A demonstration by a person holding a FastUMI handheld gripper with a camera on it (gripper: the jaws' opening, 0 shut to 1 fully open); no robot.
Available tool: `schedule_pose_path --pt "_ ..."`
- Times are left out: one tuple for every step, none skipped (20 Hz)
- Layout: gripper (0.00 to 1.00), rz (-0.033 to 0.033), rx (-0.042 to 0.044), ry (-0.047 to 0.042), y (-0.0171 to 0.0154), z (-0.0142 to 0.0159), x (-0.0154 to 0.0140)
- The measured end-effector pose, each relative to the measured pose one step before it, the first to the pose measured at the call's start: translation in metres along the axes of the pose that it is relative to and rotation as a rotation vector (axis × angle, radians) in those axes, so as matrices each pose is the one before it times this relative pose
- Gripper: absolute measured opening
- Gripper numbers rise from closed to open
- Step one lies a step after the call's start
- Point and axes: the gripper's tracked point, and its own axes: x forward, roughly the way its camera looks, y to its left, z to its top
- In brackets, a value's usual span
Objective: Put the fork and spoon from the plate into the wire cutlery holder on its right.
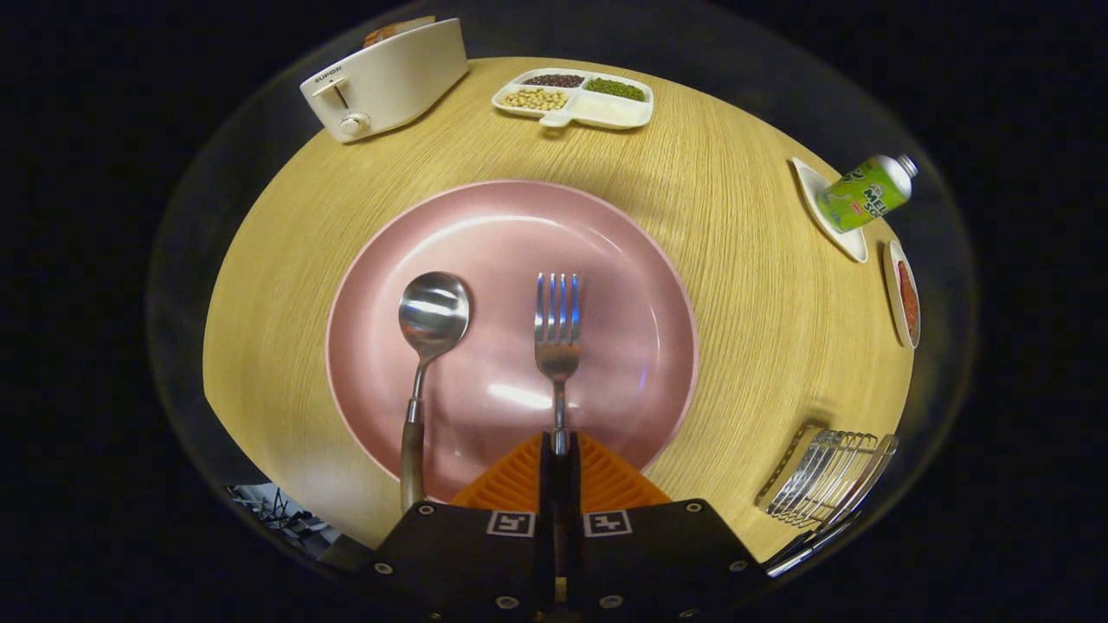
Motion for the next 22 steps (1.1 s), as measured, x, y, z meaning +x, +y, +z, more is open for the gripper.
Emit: schedule_pose_path --pt "0.05 0.01365 0.00231 -0.00164 0.00261 0.00034 -0.00259" --pt "0.05 0.01056 0.00532 -0.00809 0.00061 -0.00118 -0.00374" --pt "0.05 0.00737 0.00175 -0.01255 0.00061 0.00104 -0.00473" --pt "0.05 0.00736 0.00405 -0.01444 0.00050 -0.00016 -0.00603" --pt "0.05 0.00708 0.00537 -0.01181 -0.00126 -0.00005 -0.00606" --pt "0.05 0.00898 0.00950 -0.01388 0.00039 -0.00093 -0.00685" --pt "0.05 0.00716 0.00996 -0.01335 -0.00071 0.00026 -0.00739" --pt "0.05 0.00624 0.01202 -0.01339 -0.00230 -0.00191 -0.00775" --pt "0.05 0.00432 0.01316 -0.01293 -0.00326 -0.00099 -0.00833" --pt "0.05 0.00359 0.01136 -0.01373 -0.00291 -0.00276 -0.00842" --pt "0.05 -0.00179 0.01306 -0.01067 -0.00635 -0.00245 -0.00937" --pt "0.05 -0.00151 0.01275 -0.00807 -0.00571 -0.00459 -0.00717" --pt "0.05 -0.00758 0.01476 -0.00594 -0.00833 -0.00402 -0.00852" --pt "0.05 -0.00678 0.01349 -0.00759 -0.00956 -0.00501 -0.00862" --pt "0.05 -0.00857 0.02230 -0.00682 -0.01018 -0.00375 -0.00715" --pt "0.05 -0.00354 0.02303 -0.00310 -0.00860 -0.00533 -0.00833" --pt "0.05 -0.00653 0.02484 -0.00208 -0.01046 -0.00460 -0.00802" --pt "0.05 -0.01226 0.01932 -0.00303 -0.01364 -0.00465 -0.00810" --pt "0.05 -0.01359 0.01651 -0.00564 -0.01327 -0.00295 -0.00785" --pt "0.05 -0.01280 0.01381 -0.00362 -0.01282 -0.00380 -0.00776" --pt "0.05 -0.01031 0.01842 -0.00575 -0.01250 -0.00141 -0.00630" --pt "0.04 -0.01133 0.01686 -0.00238 -0.01249 -0.00249 -0.00506"
